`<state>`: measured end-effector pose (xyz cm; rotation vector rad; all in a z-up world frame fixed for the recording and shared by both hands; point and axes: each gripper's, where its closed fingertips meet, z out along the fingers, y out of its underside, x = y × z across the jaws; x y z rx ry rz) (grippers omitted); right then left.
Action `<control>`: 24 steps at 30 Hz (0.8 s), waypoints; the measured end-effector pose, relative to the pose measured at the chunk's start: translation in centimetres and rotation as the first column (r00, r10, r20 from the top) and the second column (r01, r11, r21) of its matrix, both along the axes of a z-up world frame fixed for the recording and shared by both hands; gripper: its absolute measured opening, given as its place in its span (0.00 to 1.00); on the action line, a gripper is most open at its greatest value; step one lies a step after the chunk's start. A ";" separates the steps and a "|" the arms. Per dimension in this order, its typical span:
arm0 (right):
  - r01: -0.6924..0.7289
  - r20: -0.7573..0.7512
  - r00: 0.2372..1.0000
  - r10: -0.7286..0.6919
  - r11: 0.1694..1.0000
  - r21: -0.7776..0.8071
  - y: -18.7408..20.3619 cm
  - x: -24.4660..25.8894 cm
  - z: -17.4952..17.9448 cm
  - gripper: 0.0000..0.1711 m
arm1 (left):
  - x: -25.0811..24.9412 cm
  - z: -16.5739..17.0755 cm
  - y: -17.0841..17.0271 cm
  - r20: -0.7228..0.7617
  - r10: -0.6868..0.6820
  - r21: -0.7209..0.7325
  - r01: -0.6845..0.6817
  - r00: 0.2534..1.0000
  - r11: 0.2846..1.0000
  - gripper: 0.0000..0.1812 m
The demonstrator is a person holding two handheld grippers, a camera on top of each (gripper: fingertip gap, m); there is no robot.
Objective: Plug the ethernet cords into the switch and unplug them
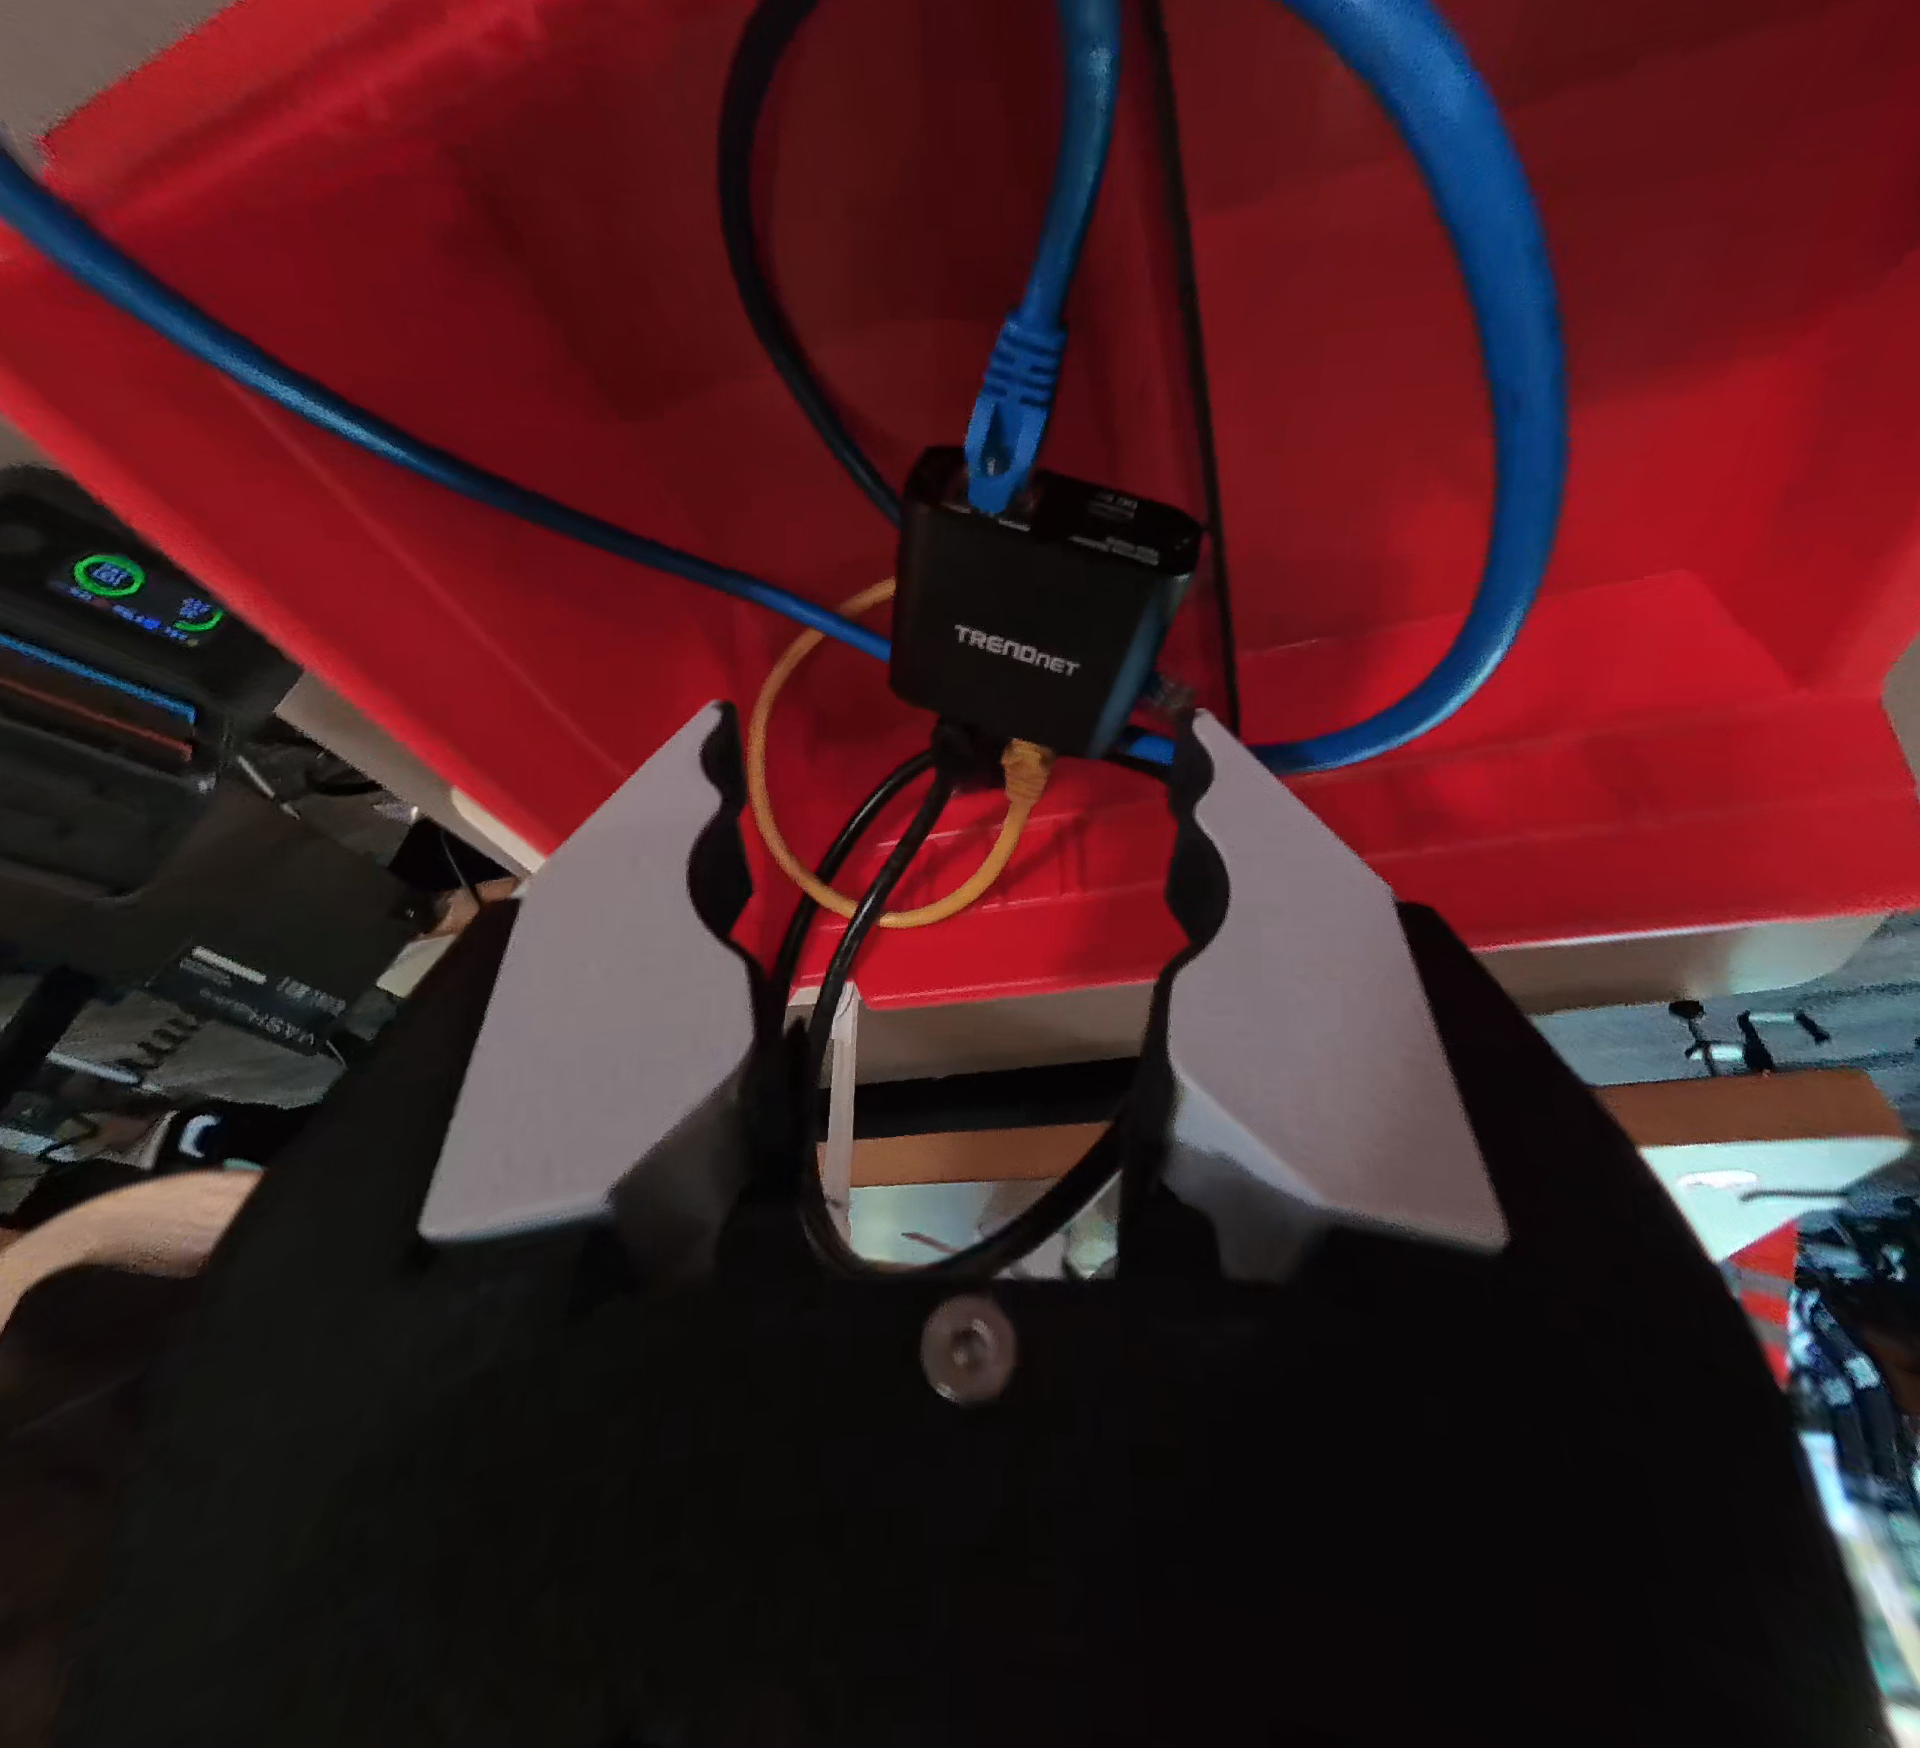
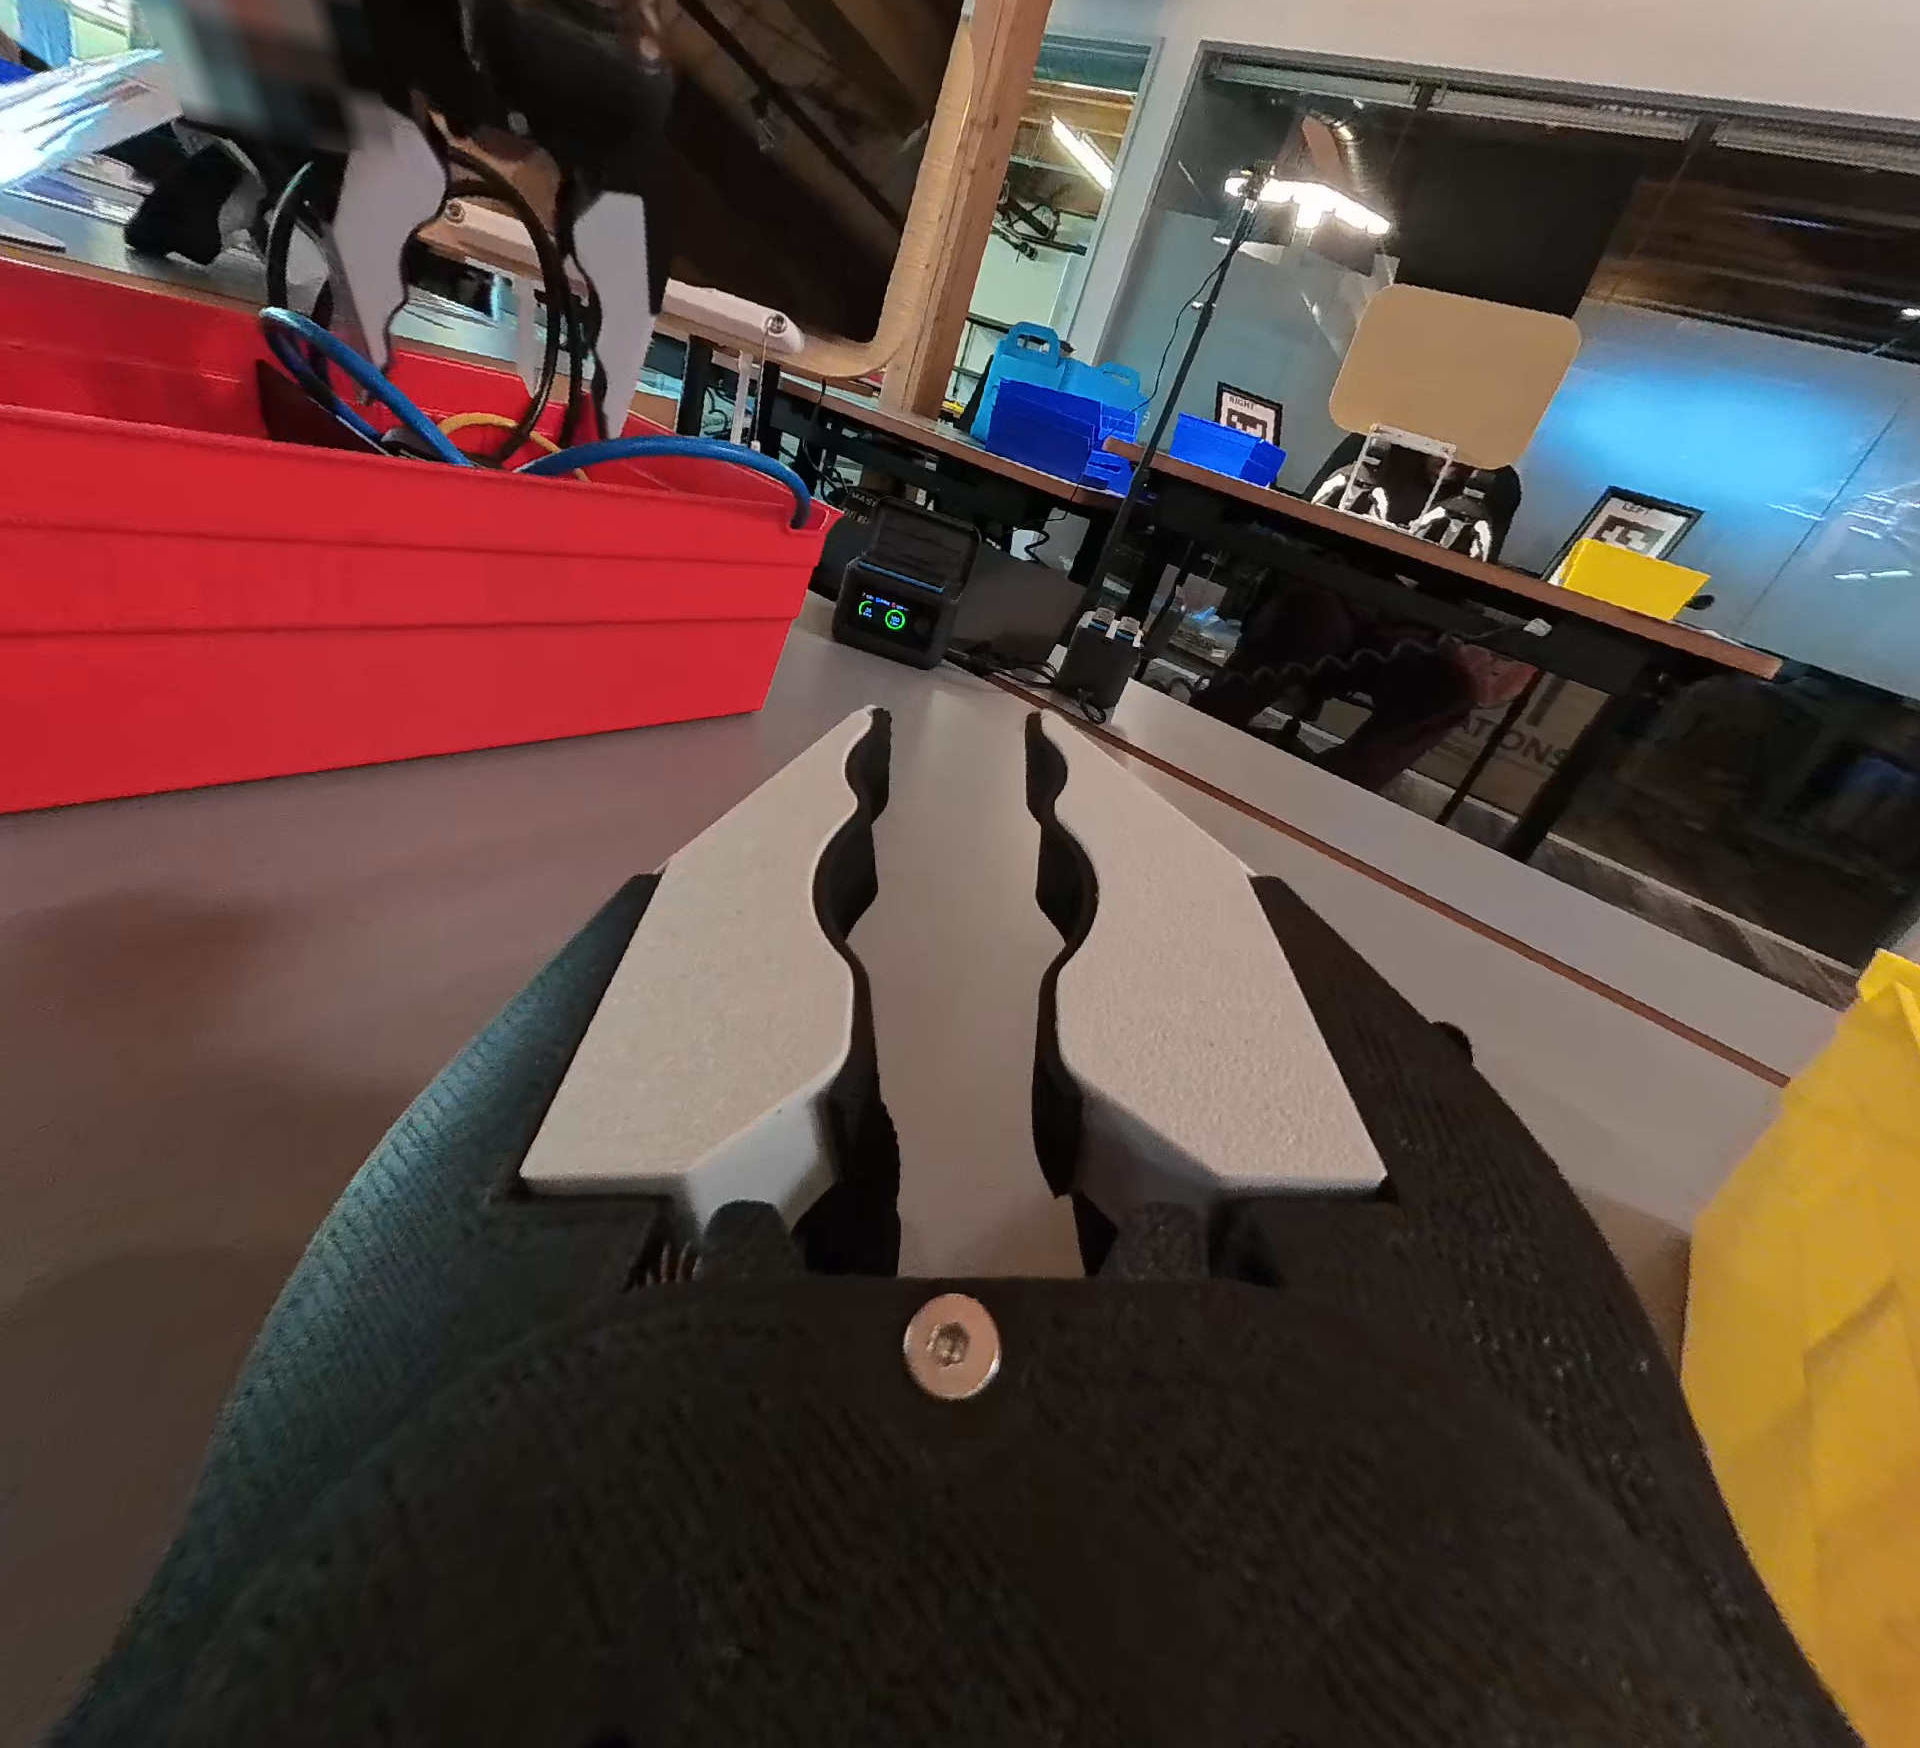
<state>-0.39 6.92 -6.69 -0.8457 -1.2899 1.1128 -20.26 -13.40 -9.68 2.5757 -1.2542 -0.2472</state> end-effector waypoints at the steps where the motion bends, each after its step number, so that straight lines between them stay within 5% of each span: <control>1: 0.000 0.001 1.000 0.000 1.000 -0.001 0.0 0.0 0.0 0.14 | 0.0 -0.3 -0.3 -0.003 -0.018 -0.030 0.018 1.000 0.999 0.45; 8: -0.005 0.004 1.000 0.005 1.000 0.002 0.0 0.1 0.0 0.14 | -1.2 -2.6 -0.5 -0.057 -0.078 -0.123 0.070 0.995 0.990 0.56; 14: -0.006 0.004 1.000 0.006 1.000 -0.002 0.1 0.2 0.0 0.14 | -0.3 -3.7 -2.3 -0.025 -0.011 -0.232 0.005 1.000 0.973 0.33; 18: -0.006 0.006 1.000 0.006 1.000 0.007 0.1 0.2 0.0 0.14 | -0.3 -2.2 -2.5 -0.069 0.099 -0.239 -0.113 0.993 0.965 0.33; 24: -0.004 0.003 1.000 0.004 1.000 0.004 0.2 0.2 0.0 0.14 | -0.5 3.1 -1.5 -0.139 0.177 -0.059 -0.186 0.974 0.981 0.33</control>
